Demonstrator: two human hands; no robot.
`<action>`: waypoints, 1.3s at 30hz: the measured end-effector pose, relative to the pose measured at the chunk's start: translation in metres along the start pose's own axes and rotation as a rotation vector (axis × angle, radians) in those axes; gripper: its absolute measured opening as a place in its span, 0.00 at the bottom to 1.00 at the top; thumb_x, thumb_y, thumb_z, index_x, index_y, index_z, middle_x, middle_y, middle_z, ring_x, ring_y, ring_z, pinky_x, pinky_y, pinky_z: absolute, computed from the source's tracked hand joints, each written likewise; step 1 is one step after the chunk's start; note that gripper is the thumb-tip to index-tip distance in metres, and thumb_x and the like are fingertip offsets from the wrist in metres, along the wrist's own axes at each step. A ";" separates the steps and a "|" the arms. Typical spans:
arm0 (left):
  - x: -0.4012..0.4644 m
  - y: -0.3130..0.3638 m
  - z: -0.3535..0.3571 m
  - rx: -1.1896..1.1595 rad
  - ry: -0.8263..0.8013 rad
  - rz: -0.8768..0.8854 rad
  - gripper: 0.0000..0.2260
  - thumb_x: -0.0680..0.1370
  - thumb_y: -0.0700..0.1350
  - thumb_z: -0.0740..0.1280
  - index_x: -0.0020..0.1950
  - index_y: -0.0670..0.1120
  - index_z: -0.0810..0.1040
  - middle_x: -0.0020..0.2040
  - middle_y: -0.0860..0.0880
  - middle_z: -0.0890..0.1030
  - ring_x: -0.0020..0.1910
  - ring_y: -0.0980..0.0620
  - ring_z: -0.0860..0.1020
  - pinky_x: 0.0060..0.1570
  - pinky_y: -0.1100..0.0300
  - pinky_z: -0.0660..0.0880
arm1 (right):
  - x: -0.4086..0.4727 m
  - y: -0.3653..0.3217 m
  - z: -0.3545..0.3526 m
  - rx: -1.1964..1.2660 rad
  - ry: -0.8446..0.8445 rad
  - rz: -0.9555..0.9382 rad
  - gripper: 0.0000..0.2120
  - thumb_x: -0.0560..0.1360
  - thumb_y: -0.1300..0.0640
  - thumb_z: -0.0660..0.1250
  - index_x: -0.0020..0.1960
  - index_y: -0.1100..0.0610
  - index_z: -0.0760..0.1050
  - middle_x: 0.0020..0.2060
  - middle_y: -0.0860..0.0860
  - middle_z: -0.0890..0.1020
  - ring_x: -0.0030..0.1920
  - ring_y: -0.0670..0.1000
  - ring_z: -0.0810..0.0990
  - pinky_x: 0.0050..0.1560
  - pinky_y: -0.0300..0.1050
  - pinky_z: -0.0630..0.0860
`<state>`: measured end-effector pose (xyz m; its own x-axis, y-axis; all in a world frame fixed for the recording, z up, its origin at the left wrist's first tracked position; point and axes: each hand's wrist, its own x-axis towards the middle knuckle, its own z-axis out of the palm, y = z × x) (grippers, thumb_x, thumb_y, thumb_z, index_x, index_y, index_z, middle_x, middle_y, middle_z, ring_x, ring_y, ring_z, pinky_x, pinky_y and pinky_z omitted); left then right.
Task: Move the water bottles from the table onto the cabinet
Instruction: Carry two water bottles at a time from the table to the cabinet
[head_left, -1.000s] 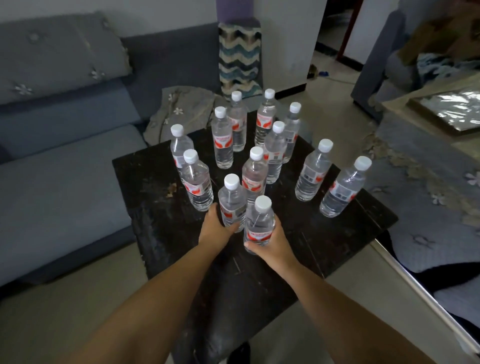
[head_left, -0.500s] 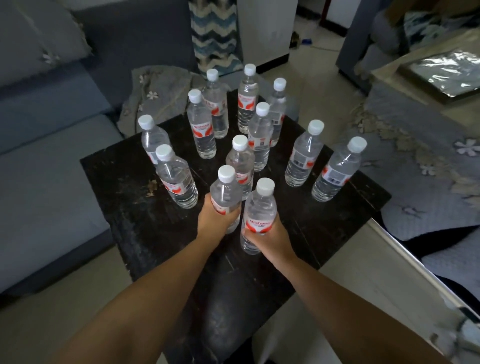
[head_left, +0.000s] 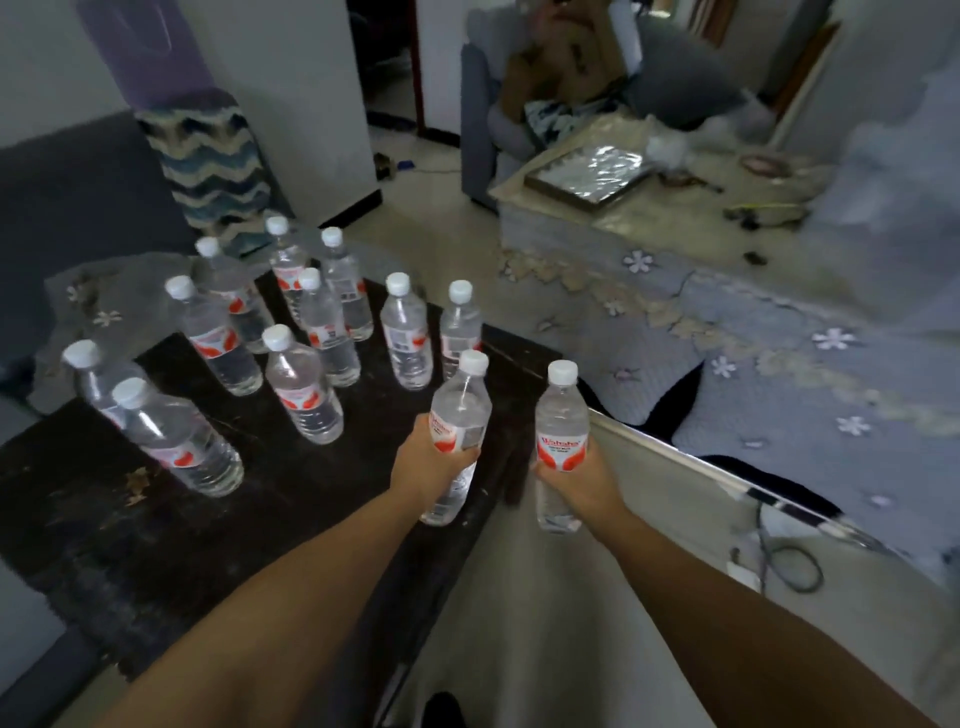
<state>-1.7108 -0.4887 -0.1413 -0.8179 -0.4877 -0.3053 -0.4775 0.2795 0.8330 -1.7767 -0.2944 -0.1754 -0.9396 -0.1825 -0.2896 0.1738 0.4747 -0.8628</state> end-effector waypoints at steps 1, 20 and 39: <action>-0.006 0.009 0.015 0.011 -0.042 0.019 0.26 0.69 0.48 0.75 0.64 0.46 0.69 0.57 0.47 0.80 0.55 0.48 0.79 0.59 0.53 0.75 | -0.007 0.006 -0.020 0.011 0.042 0.001 0.25 0.68 0.57 0.77 0.62 0.57 0.73 0.54 0.53 0.82 0.54 0.54 0.81 0.53 0.44 0.76; -0.172 0.130 0.331 0.263 -0.730 0.425 0.29 0.55 0.58 0.73 0.54 0.50 0.77 0.47 0.51 0.84 0.45 0.51 0.82 0.41 0.61 0.75 | -0.232 0.190 -0.303 0.163 0.773 0.354 0.30 0.64 0.49 0.78 0.61 0.55 0.72 0.51 0.49 0.80 0.53 0.53 0.80 0.58 0.50 0.77; -0.485 0.066 0.370 0.654 -1.625 0.936 0.20 0.69 0.48 0.76 0.58 0.49 0.75 0.49 0.51 0.80 0.41 0.53 0.77 0.43 0.60 0.71 | -0.590 0.225 -0.168 0.548 1.743 0.808 0.29 0.66 0.55 0.78 0.62 0.56 0.69 0.52 0.53 0.81 0.53 0.54 0.81 0.52 0.48 0.77</action>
<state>-1.4643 0.0725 -0.1093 -0.1301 0.9366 -0.3253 0.4830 0.3464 0.8042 -1.2331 0.0645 -0.1293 0.2240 0.9403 -0.2562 0.3640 -0.3246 -0.8730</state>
